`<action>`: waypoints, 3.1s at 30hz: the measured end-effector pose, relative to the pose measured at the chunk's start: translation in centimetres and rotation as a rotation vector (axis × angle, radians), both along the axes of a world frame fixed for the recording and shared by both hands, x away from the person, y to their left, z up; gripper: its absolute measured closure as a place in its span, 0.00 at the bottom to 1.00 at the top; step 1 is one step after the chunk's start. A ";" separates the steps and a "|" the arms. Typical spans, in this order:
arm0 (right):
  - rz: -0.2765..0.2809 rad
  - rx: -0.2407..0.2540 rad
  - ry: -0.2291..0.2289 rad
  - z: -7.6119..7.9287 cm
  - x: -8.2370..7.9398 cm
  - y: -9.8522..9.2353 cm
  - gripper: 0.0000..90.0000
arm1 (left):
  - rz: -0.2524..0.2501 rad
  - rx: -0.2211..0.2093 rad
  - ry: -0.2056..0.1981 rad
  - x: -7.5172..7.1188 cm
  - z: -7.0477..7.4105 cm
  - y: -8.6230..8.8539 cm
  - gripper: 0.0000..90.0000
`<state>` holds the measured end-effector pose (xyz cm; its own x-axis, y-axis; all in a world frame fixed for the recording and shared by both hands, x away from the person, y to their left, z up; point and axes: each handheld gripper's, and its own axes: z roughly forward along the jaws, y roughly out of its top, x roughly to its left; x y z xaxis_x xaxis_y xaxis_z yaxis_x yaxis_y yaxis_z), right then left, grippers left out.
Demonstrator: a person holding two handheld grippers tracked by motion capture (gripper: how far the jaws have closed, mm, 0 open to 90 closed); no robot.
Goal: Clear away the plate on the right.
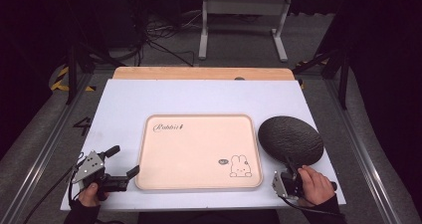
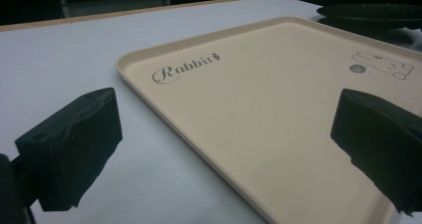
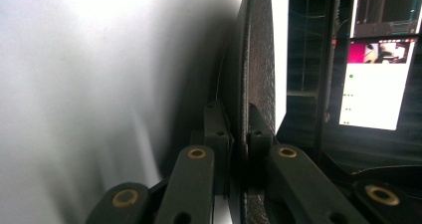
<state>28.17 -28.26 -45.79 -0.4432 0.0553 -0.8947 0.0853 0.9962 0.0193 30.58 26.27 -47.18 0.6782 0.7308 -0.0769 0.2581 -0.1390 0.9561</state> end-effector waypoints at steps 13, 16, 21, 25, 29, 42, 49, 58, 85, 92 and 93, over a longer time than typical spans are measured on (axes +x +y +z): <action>0.028 0.009 -0.076 1.8 -0.6 -0.4 0.95 | 0.003 0.000 0.002 0.0 0.0 0.0 0.00; 0.036 0.006 -0.083 2.0 -0.7 -0.4 0.95 | 0.003 0.000 0.002 0.0 0.0 0.0 0.00; 0.056 -0.001 -0.100 2.5 -1.0 -0.3 0.95 | 0.003 0.000 0.003 0.0 0.0 0.0 0.00; 0.076 -0.013 -0.113 3.0 -1.2 0.0 0.95 | 0.004 0.000 0.003 0.0 0.0 0.0 0.00; 0.093 -0.018 -0.116 3.6 -1.5 0.3 0.95 | 0.006 -0.002 0.004 0.0 0.0 0.0 0.00; 0.184 0.009 -0.136 5.7 -2.6 2.3 0.95 | 0.009 0.003 0.007 0.1 0.0 0.0 0.00; 0.235 0.017 -0.140 6.3 -2.5 3.8 0.95 | 0.010 0.003 0.008 0.1 0.0 0.0 0.00; 0.299 0.024 -0.130 6.5 -2.3 6.1 0.95 | 0.011 0.002 0.008 0.1 0.0 0.0 0.00; 0.466 0.042 -0.125 6.9 -2.1 12.0 0.95 | 0.005 0.007 0.006 0.0 0.0 0.0 0.00; 0.496 0.044 -0.117 6.7 -1.9 13.1 0.95 | 0.005 0.007 0.006 0.0 0.0 0.0 0.00; 0.496 0.044 -0.117 6.7 -1.9 13.1 0.95 | 0.005 0.007 0.006 0.0 0.0 0.0 0.00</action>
<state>26.26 -15.18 -39.11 -0.3224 -0.0975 -0.9416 -0.4025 0.9144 0.0431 30.63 26.28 -47.15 0.6745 0.7344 -0.0755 0.2645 -0.1448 0.9535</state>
